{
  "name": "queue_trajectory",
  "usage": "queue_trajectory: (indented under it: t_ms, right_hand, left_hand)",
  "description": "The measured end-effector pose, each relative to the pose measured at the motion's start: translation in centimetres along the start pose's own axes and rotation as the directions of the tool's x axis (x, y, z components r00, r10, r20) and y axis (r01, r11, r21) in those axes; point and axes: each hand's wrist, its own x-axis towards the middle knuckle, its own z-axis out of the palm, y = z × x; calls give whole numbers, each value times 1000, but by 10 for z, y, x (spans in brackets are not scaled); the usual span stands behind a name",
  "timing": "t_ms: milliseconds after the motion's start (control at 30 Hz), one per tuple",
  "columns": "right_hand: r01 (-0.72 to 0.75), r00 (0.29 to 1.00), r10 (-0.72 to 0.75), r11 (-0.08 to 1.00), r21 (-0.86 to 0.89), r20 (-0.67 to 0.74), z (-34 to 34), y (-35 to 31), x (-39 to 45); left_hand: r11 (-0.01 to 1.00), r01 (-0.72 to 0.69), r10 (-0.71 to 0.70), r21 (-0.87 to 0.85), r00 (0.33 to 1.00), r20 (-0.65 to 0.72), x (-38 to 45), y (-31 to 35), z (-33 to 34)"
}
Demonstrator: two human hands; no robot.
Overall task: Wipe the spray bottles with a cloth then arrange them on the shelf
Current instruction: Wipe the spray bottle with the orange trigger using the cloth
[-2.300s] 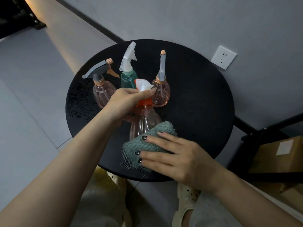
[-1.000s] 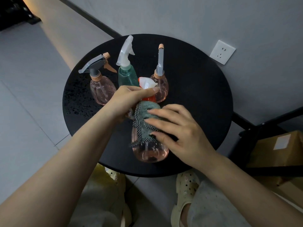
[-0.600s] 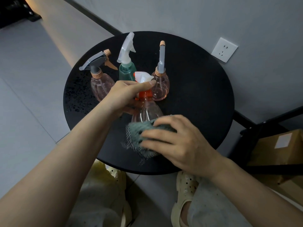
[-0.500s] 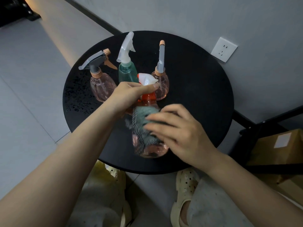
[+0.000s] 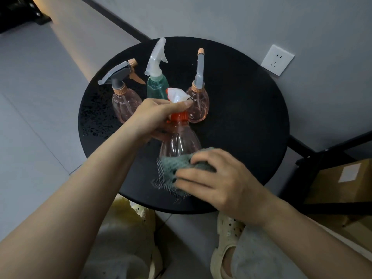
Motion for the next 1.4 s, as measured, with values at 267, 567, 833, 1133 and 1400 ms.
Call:
queue_trajectory:
  t_ms: [267,567,833,1133,1400]
  right_hand:
    - [-270,958,282,950,159,-56,0,10,4]
    - [-218,971,232,957,193,-53,4,8,4]
    - [16,998,-19,998,53,52,4,2,-2]
    - [-499,825,565,729,468,-1,5,14,9]
    - [-122,991,126,990,70,-47,6,-4,-3]
  left_hand:
    - [1000,-6,6,-2,999,41,3,-2,7]
    - [997,14,-11,-77,999,40,0,1,5]
    - [1000,11,-10,-18,999,51,0,0,2]
    - [999,6,-2,-37,991,132,5,-6,4]
    - [1000,15,-14,-25,999,31,5,-2,-3]
